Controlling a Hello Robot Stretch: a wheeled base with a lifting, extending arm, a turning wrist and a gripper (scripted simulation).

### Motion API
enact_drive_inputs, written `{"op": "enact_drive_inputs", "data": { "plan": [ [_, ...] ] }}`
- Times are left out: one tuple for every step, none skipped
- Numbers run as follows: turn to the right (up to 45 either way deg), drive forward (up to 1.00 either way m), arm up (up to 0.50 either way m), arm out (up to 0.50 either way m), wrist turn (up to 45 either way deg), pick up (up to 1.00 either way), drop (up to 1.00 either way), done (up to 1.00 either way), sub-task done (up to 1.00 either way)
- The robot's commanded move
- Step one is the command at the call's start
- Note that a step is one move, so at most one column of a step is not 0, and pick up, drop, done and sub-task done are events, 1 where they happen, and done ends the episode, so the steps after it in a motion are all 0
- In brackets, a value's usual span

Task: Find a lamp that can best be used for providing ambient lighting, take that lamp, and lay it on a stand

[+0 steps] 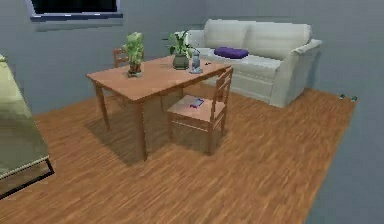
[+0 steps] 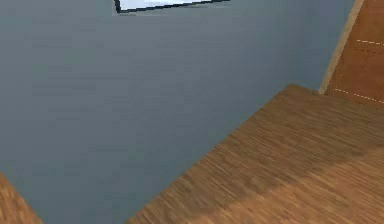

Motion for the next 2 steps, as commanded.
{"op": "enact_drive_inputs", "data": {
  "plan": [
    [0.0, 0.20, 0.00, 0.00, 0.0, 0.00, 0.00, 0.00, 0.00],
    [15.0, 0.00, 0.00, 0.00, 0.0, 0.00, 0.00, 0.00, 0.00]
  ]
}}
